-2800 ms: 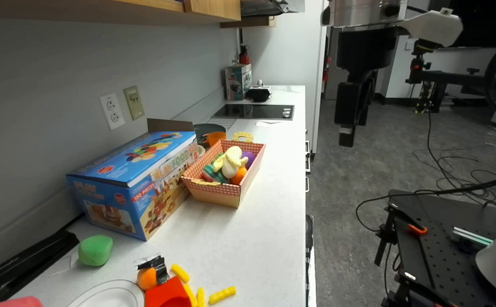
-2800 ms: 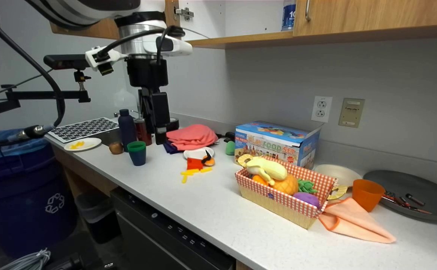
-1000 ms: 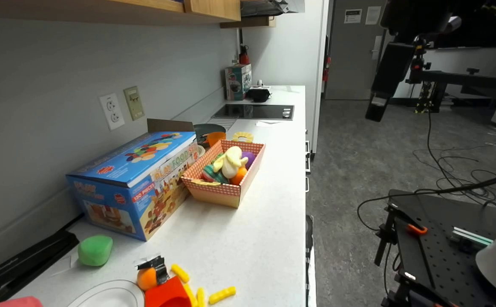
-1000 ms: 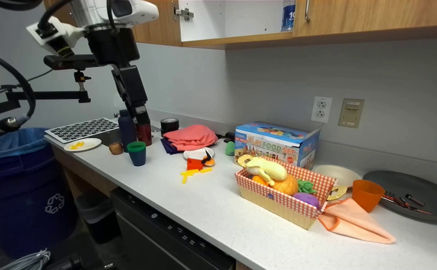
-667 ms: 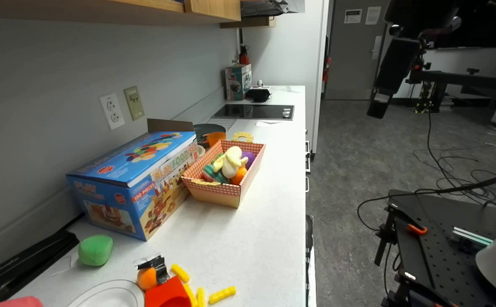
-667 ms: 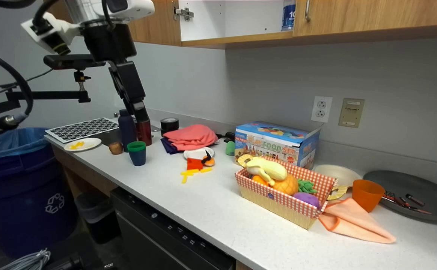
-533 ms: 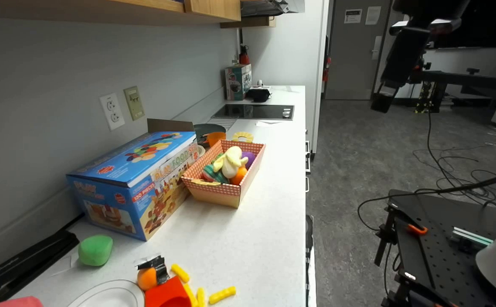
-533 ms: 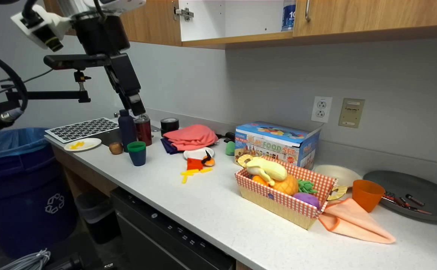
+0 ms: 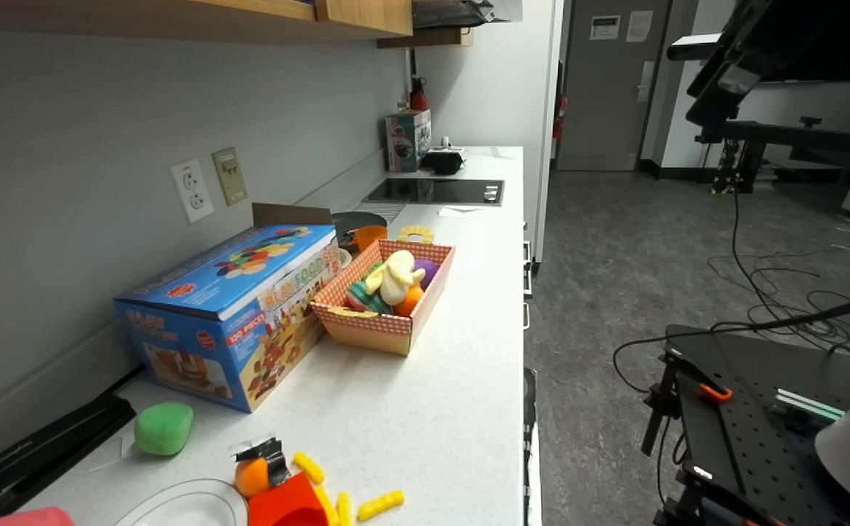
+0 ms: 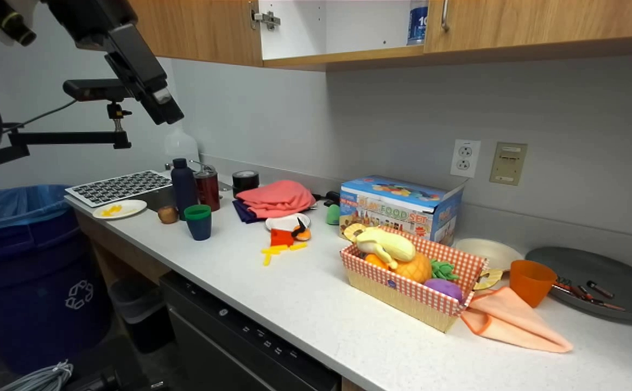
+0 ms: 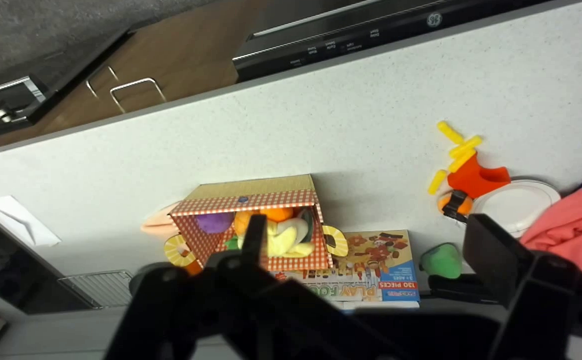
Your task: Close the left door of the open upper cabinet then open the right door
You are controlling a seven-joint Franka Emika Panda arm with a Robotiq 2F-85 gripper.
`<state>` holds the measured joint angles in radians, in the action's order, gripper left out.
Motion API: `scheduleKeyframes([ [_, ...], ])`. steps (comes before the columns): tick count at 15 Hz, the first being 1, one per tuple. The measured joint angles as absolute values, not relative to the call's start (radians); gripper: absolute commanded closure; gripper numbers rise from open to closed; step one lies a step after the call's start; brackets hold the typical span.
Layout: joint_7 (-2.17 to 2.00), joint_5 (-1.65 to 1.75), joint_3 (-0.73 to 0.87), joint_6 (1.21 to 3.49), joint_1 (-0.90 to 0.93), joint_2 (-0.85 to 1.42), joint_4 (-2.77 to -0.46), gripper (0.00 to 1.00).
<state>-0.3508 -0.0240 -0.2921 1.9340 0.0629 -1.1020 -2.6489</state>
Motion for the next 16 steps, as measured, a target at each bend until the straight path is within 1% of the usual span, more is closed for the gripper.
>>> scheduleKeyframes([
  [16, -0.351, -0.024, -0.291, 1.934, 0.063, -1.088, -2.649, 0.00],
])
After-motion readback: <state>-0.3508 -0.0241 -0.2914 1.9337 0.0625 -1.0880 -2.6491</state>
